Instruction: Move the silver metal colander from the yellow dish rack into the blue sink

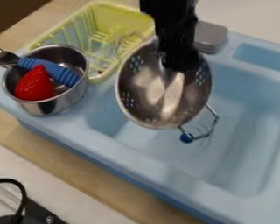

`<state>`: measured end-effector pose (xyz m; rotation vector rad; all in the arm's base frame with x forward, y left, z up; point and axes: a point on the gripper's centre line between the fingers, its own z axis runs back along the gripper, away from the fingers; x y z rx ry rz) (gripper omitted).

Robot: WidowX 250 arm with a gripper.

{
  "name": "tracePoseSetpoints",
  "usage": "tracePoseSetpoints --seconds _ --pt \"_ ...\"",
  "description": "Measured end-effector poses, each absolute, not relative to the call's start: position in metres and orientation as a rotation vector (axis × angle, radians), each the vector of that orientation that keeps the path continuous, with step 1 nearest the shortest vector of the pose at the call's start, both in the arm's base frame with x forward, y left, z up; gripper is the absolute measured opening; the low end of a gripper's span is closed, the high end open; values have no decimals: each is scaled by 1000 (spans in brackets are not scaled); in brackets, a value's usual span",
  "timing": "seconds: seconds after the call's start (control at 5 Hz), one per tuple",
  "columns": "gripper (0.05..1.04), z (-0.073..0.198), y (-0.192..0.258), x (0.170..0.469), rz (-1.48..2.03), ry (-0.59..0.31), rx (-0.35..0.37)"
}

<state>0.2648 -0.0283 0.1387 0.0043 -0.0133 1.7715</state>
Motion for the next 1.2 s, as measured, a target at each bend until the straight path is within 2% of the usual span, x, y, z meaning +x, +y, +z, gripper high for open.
tracePoseSetpoints --seconds 0.4,0.6,1.2 --pt "62 95 -41 286 1723 -10 -58" --pt "62 86 -49 289 1680 5 -32" --pt "75 92 -57 290 1701 130 -2"
